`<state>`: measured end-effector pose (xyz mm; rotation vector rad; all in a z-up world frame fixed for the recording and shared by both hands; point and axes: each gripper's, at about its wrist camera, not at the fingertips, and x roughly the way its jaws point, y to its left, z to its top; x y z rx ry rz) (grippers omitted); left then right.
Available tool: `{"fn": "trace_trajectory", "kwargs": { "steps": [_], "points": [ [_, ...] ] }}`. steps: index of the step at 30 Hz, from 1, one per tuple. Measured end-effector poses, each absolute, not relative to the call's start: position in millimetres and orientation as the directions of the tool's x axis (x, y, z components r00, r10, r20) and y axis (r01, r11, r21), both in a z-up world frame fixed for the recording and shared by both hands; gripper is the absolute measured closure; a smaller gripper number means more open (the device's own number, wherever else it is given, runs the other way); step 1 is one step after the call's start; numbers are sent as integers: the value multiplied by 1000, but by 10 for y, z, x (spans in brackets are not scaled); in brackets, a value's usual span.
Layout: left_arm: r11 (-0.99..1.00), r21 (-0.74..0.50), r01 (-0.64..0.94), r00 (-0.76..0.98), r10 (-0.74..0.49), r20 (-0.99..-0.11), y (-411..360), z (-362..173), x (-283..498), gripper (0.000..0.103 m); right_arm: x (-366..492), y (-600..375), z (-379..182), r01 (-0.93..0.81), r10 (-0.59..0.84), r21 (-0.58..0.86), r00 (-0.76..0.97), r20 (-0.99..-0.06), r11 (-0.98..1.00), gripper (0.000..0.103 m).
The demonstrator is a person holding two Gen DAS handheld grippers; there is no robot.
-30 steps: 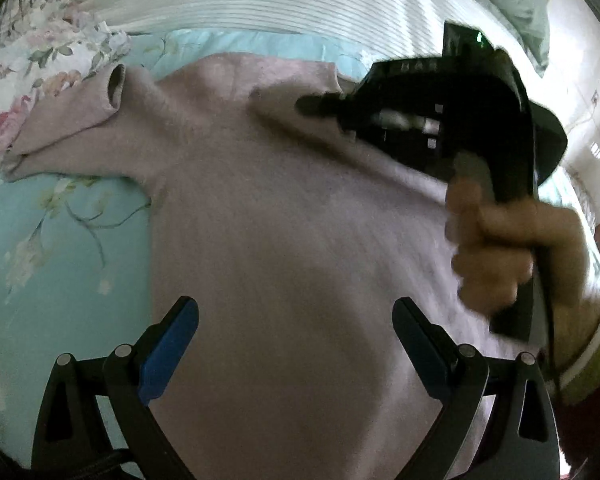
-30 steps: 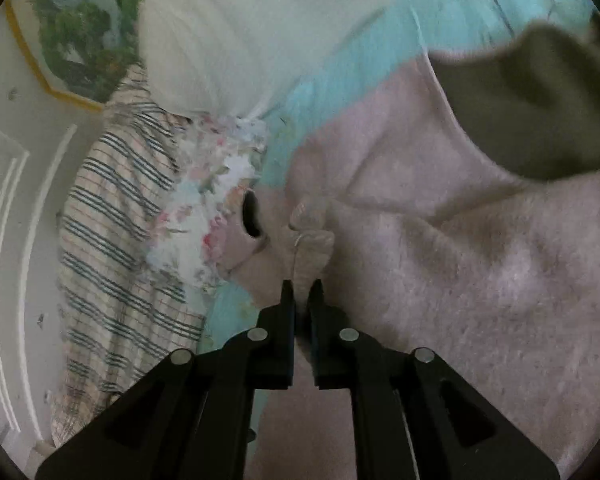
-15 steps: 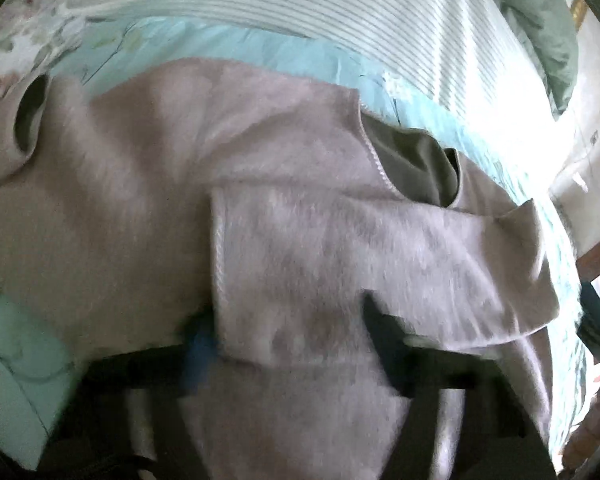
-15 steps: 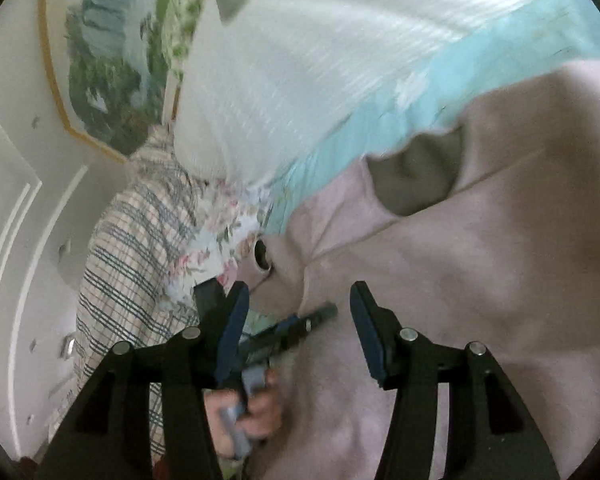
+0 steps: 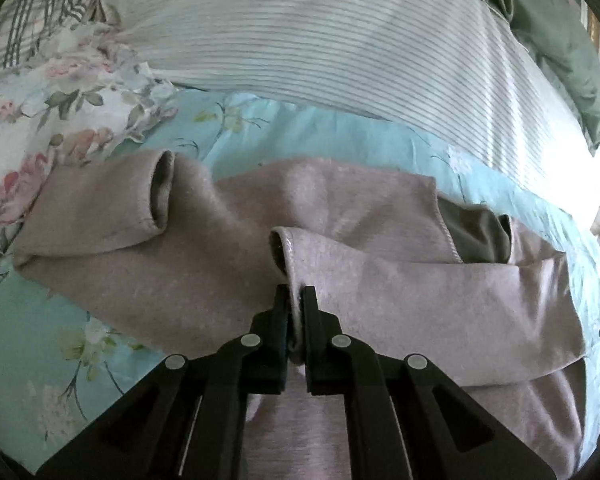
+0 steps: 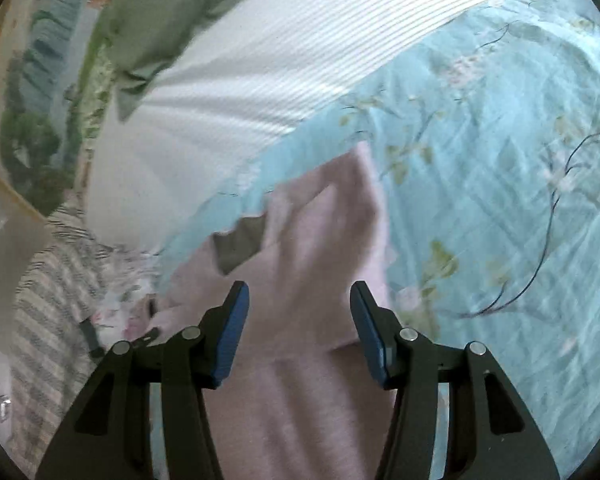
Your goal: Fold small clothes
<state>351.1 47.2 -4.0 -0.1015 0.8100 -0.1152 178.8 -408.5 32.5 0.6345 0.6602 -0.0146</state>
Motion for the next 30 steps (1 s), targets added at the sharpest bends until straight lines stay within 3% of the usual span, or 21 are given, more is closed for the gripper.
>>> {"fn": "trace_trajectory", "kwargs": {
  "steps": [10,11,12,17,22,24,26,28,30],
  "points": [
    [988,-152,18,668,-125,-734,508,-213,3517,99,2473,-4213,-93,249,161,409,650,-743,878,48],
    [988,-150,21,669,-126,-733,498,-206,3513,99,2518,-4194,-152,237,182,413,634,-752,879,57],
    [989,-147,29,670,-128,-732,471,-194,3509,99,2562,-4171,-210,220,208,418,614,-762,881,94],
    [985,-155,80,675,-168,-719,372,-132,3470,99,2385,-4330,-20,240,146,401,674,-724,884,96],
    [988,-142,58,648,-146,-747,375,-273,3549,99,2407,-4227,-64,296,51,285,607,-793,912,91],
    [986,-158,61,640,-160,-752,404,-311,3558,99,2281,-4098,106,302,-31,222,650,-759,927,89],
    [985,-154,75,634,-166,-755,378,-335,3554,98,2204,-3889,201,242,-16,210,690,-723,947,88],
    [987,-141,81,621,-161,-767,337,-357,3544,97,2262,-3659,116,147,56,199,652,-756,969,84],
    [987,-143,79,620,-161,-768,369,-337,3494,92,2323,-3640,-112,180,27,159,576,-817,971,84]
  ]
}}
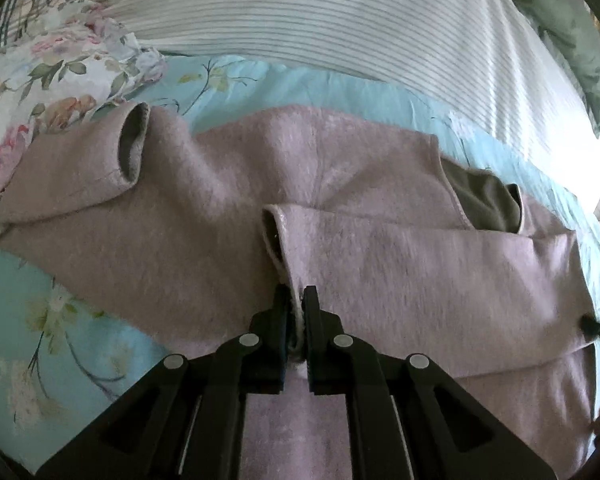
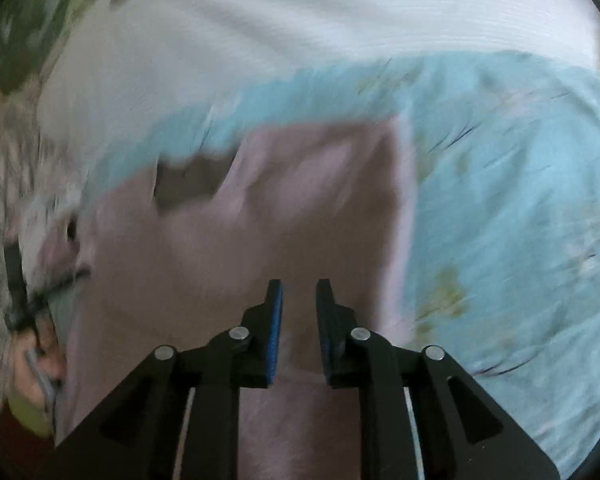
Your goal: Fold small clothes
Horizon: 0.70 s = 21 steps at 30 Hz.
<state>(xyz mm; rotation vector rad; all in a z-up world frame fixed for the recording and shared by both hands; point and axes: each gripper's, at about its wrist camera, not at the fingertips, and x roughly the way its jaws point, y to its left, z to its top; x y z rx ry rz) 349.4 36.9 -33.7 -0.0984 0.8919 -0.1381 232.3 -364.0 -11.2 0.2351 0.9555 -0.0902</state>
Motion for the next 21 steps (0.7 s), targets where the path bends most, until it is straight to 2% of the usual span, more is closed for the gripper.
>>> {"fn": "trace_trajectory", "kwargs": {
  "steps": [2,5,7,8,9,14,15,21],
  "points": [
    [986,-153,63,629,-158,-761,502,-286,3402,89,2278,-3782,-144,227,25,195,589,-807,954,89],
    [992,-123,-2,673,-90,-734,844,-152,3267,75,2116,-3852,18,274,4,224,624,-782,935,84],
    [992,-108,-61,700,-34,-713,1101,-48,3237,56,2000,-3751,158,215,73,281,660,-748,936,70],
    [991,-105,-88,706,-12,-708,1211,-9,3250,48,1956,-3686,201,179,116,312,671,-732,933,52],
    [987,-98,-124,709,19,-705,1336,30,3280,36,1901,-3592,243,139,159,339,681,-715,931,40],
    [991,-64,-116,707,37,-706,1443,72,3569,28,1786,-3189,198,42,273,400,665,-695,915,39],
    [994,-36,-102,702,47,-711,1393,57,3668,26,1788,-3116,146,33,310,434,650,-694,900,39],
    [971,199,-130,637,236,-733,1262,-238,4221,25,1793,-2923,-44,11,377,477,597,-708,879,39]
  ]
}}
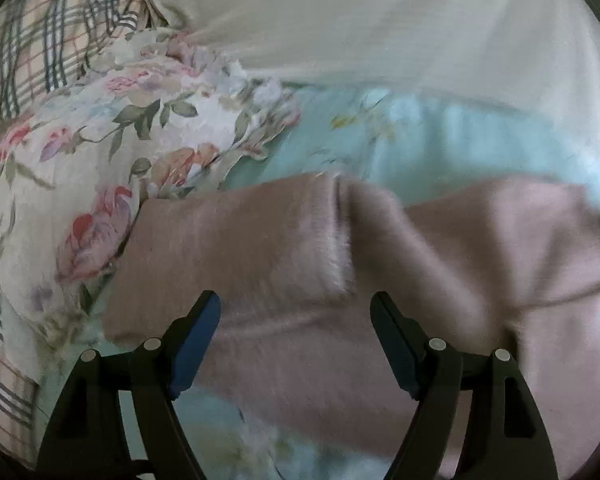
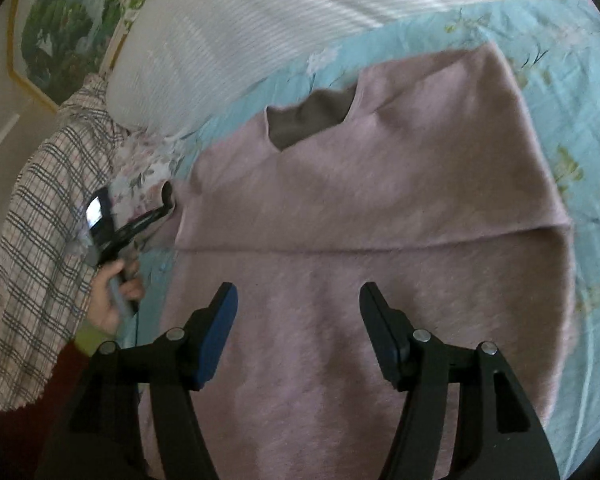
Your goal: Fold small clothes
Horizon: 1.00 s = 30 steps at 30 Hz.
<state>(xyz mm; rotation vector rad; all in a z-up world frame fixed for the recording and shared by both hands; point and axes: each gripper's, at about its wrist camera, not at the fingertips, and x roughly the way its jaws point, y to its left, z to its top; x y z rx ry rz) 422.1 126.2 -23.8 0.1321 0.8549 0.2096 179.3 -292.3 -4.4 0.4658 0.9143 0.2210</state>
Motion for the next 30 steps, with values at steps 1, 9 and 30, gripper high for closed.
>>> {"fn": "trace_trajectory", "kwargs": {
  "steps": [1,9,30],
  "points": [
    [967,213,-138,627,252,-737,1292,-289,4306,33,1791,-2928,-60,18,375,477,591,-714,879,39],
    [994,21,-110,681,91,-727,1447,-65,4152,97,1644,-2994,-47,30,376,490,602,-704,871,39],
    [835,-281,472,526,-523,-671,-1873,105,3109,96,1103,-3707,308,137,261,538,759,-597,832,39]
  ]
}}
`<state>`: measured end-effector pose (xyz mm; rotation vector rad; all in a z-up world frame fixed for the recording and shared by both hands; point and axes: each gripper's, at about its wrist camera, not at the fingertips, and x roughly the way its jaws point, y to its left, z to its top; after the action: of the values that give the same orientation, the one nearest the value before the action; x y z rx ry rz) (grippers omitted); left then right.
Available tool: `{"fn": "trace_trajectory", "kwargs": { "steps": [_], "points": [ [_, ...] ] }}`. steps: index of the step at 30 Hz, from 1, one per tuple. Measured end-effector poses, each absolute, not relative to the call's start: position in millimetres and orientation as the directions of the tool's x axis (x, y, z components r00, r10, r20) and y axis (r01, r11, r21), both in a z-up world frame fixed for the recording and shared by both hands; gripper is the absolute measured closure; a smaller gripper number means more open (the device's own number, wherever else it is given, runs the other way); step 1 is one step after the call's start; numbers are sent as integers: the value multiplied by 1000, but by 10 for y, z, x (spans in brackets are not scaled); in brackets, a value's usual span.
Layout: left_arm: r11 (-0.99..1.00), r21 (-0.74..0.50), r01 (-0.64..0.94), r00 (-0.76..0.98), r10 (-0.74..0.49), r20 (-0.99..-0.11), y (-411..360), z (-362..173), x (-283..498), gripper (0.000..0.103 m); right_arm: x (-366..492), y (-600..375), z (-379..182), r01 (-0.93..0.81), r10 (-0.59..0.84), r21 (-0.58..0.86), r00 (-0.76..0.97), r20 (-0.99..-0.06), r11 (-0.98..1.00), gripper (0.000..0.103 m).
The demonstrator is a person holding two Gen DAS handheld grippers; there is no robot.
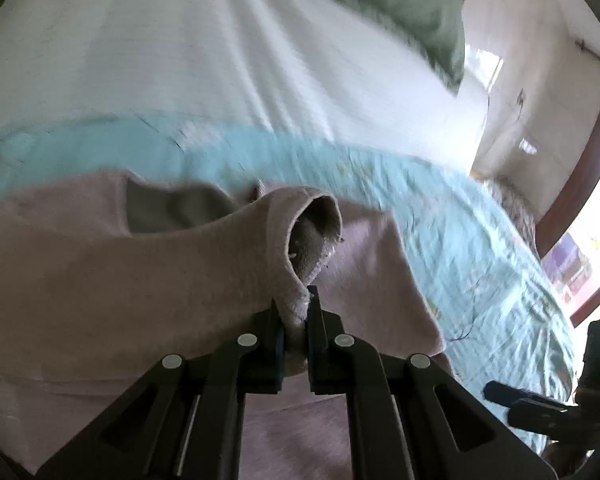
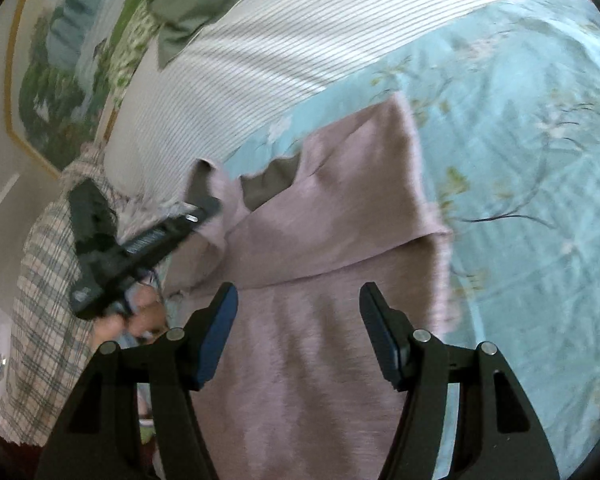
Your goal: Fold small clothes
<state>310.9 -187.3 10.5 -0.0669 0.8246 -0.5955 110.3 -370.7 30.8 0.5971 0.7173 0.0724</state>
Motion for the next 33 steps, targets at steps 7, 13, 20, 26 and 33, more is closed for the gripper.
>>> {"fn": "trace_trajectory", "kwargs": {
  "steps": [7,13,20,26,33],
  "points": [
    [854,-298,426,459,-487,-743,-1880,-365,3224,57,1212,-3784,242,159,259,555,758,-599,817,39],
    [872,-297,389,504,-471,-724,-1347,-235,2960,31,1535,-3600,230,117,296,541,733,-613,833,39],
    [980,-193,50,681,-175,-711,38,-246,2794,30,2181,-3459,35,138,270,475,672,-690,869,39],
    [955,-241,-173,667,-67,-742,876,-452,2922,31,2661,-3384,-274,166,259,439,608,-751,883,40],
    [955,-236,-180,646,-66,-760,805,-567,3209,32,2621,-3294,256,63,269,444,717,-643,894,99]
  ]
}}
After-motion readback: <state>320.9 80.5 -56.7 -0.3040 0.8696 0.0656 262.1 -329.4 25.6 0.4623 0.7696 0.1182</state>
